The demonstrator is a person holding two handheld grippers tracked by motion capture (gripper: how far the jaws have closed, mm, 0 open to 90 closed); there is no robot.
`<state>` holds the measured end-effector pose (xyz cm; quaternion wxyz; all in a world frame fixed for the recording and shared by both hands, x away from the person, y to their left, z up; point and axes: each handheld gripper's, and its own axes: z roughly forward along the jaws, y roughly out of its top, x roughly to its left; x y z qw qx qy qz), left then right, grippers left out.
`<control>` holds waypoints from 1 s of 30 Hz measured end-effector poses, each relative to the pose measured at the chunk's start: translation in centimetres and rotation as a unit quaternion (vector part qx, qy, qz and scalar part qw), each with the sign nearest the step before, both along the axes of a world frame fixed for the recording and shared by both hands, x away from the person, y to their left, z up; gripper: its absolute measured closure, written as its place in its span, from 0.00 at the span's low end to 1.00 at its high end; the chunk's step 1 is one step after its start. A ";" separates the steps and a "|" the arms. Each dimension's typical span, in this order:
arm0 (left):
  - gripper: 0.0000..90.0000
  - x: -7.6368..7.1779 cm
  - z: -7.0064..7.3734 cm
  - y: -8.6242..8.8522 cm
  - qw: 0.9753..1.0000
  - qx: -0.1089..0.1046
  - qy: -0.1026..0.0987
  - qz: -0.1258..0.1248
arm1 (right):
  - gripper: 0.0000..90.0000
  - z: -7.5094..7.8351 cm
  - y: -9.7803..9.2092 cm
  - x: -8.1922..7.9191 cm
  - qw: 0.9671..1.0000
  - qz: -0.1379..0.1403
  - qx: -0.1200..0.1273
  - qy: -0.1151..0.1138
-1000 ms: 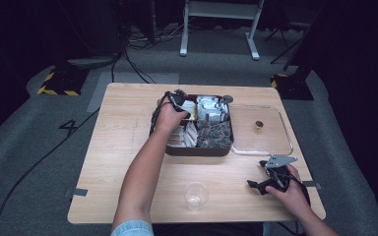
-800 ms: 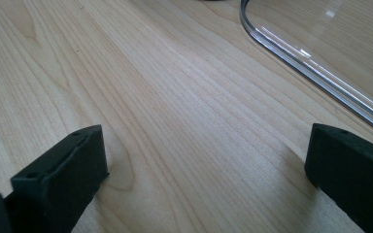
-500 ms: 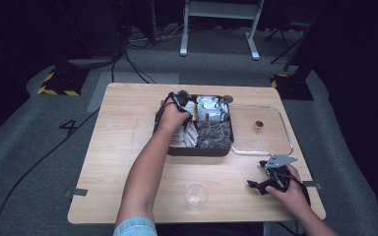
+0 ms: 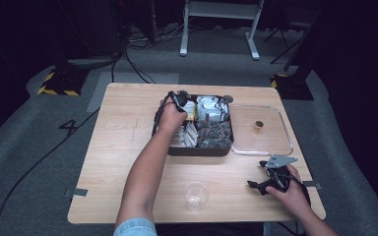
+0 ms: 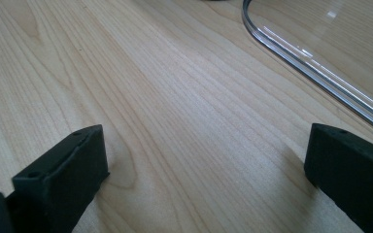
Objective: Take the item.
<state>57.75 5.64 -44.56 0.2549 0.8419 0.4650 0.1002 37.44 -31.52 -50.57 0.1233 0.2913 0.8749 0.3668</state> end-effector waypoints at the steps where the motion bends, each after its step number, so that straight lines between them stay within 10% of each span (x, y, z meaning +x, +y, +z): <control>1: 1.00 -0.1 0.3 0.1 1.000 -0.002 -0.006 -0.001 | 0.02 0.0 0.0 0.0 1.000 0.000 0.000 0.000; 20: 1.00 -1.6 3.9 1.0 0.997 -0.053 -0.061 -0.003 | 0.02 0.0 0.0 0.0 1.000 0.000 0.000 0.000; 30: 1.00 -3.2 6.2 2.4 0.988 -0.112 -0.103 -0.007 | 0.02 0.0 0.0 0.0 1.000 0.000 0.000 0.000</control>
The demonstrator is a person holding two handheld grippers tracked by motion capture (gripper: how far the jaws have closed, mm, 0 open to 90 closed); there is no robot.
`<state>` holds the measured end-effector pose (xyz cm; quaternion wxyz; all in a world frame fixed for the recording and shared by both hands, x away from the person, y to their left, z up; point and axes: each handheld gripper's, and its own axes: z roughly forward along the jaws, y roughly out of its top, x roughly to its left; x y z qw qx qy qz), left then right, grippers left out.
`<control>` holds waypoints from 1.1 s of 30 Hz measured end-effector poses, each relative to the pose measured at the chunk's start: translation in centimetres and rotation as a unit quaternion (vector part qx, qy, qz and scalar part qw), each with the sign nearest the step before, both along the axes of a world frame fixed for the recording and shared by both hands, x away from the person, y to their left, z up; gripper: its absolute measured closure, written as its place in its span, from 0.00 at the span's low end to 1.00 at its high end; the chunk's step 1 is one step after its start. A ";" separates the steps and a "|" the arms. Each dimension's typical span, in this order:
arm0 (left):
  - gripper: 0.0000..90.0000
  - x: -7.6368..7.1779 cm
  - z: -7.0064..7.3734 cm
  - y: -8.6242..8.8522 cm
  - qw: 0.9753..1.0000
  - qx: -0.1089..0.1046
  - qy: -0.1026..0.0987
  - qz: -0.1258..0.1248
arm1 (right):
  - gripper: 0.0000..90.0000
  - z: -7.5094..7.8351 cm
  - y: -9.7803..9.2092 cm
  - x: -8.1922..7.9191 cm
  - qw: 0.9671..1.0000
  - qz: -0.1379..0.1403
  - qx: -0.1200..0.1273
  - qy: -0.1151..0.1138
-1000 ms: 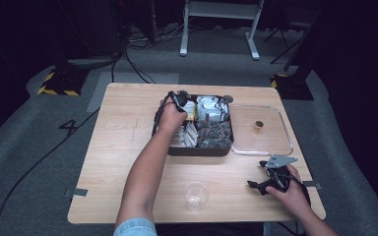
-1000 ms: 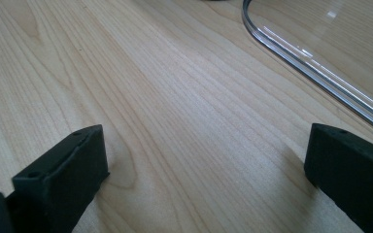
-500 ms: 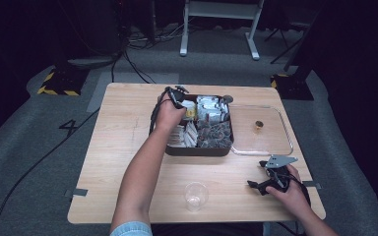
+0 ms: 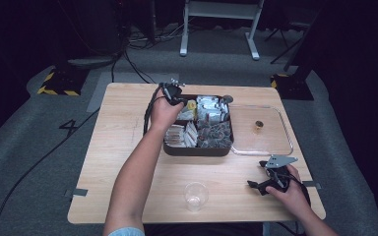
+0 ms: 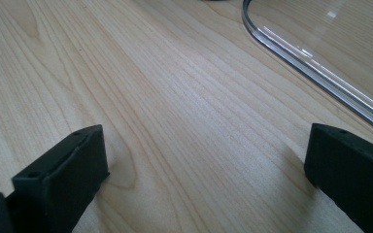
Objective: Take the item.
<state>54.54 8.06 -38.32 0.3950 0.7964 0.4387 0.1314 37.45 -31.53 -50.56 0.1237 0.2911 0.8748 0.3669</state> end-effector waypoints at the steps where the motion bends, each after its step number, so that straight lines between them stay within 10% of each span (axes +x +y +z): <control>1: 1.00 -0.2 0.2 0.1 1.000 -0.006 -0.004 0.001 | 0.02 0.0 0.0 0.0 1.000 0.000 0.000 0.000; 33: 1.00 -12.1 3.9 2.1 0.991 -0.060 -0.100 -0.072 | 0.02 0.0 0.1 0.1 1.000 0.000 0.000 0.000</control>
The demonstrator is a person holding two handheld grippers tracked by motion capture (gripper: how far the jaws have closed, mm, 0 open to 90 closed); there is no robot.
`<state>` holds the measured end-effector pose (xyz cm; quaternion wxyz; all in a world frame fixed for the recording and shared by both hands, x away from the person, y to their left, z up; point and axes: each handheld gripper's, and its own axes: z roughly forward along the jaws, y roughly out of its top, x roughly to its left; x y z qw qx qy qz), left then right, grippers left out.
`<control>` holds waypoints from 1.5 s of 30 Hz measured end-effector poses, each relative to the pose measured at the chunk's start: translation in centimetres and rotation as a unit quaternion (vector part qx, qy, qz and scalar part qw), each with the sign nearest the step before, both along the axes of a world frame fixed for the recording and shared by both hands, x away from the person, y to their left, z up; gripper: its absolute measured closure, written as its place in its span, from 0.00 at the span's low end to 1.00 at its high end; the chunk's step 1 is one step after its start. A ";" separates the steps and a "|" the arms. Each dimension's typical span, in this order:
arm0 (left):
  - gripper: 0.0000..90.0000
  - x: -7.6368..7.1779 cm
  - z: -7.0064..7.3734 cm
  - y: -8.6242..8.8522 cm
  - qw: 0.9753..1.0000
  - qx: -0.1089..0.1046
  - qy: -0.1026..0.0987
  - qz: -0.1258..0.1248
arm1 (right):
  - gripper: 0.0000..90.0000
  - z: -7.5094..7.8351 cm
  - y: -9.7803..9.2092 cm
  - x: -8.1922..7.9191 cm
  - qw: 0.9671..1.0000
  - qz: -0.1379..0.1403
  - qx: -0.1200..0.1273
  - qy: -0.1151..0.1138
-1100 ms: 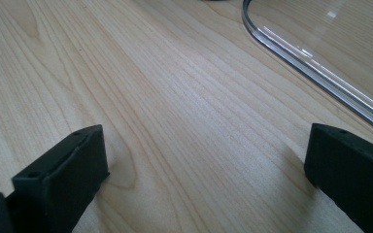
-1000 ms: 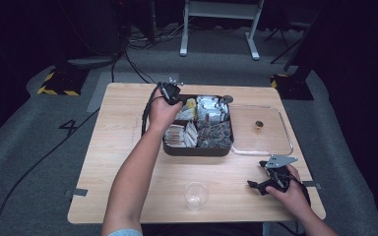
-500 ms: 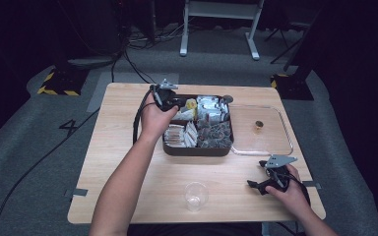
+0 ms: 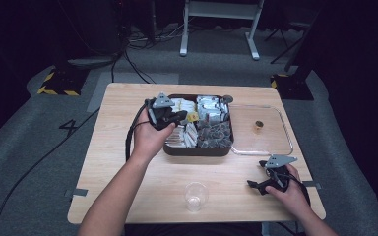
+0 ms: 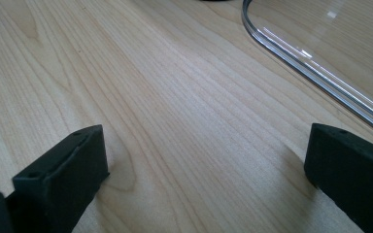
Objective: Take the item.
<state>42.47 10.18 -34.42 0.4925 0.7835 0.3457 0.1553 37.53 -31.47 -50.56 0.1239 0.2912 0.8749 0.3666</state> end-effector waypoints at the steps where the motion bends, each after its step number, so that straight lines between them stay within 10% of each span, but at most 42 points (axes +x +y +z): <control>1: 1.00 -1.0 0.0 0.0 1.000 -0.004 -0.003 -0.006 | 0.02 0.0 0.0 0.0 1.000 0.000 0.000 0.000; 19: 1.00 -8.0 -1.1 -0.1 0.998 -0.019 -0.024 -0.057 | 0.02 0.0 0.0 0.0 1.000 0.000 0.000 0.000; 45: 1.00 -14.7 -5.0 -2.2 0.990 -0.044 0.009 -0.134 | 0.02 0.0 0.0 0.0 1.000 0.000 0.000 0.000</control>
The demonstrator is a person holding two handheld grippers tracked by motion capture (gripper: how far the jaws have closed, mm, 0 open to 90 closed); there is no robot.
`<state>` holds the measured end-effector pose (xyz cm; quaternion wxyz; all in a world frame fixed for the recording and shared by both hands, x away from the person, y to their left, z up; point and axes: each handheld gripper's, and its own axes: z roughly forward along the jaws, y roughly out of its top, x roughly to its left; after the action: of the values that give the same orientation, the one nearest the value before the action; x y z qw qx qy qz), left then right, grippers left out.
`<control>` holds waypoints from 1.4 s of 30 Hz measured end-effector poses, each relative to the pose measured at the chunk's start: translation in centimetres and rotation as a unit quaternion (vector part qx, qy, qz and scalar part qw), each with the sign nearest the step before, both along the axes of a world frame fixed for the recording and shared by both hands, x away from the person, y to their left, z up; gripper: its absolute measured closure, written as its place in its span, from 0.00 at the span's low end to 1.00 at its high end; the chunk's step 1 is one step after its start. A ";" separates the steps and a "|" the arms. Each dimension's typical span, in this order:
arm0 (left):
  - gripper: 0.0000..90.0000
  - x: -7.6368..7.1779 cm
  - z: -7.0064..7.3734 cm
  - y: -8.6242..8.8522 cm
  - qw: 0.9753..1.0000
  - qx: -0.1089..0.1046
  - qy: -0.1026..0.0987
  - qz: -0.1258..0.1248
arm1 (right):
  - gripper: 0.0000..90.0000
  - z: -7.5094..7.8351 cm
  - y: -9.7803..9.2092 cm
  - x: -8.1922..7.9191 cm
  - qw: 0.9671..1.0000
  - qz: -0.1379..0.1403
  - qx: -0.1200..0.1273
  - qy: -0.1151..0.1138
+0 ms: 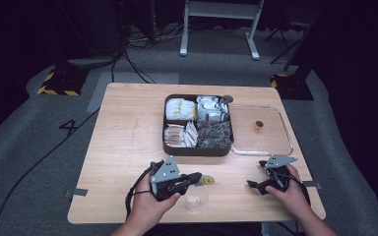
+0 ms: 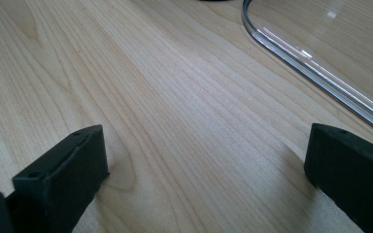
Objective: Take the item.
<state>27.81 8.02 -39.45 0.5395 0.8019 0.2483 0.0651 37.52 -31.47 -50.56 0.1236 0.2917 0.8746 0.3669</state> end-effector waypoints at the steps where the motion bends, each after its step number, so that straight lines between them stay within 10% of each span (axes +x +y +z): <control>1: 1.00 -0.1 -0.2 -0.1 1.000 0.000 0.002 -0.003 | 0.02 0.0 0.0 0.0 1.000 0.000 0.000 0.000; 34: 1.00 -0.5 -3.5 0.0 0.999 0.000 0.041 -0.015 | 0.02 0.0 0.0 0.0 1.000 0.000 0.000 0.000; 42: 0.84 -0.7 -3.6 -0.1 0.999 0.017 0.038 -0.015 | 0.02 0.0 0.0 0.0 1.000 0.000 0.000 0.000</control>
<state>27.12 7.90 -43.08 0.5171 0.8163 0.2555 0.0305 37.52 -31.46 -50.56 0.1238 0.2916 0.8746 0.3670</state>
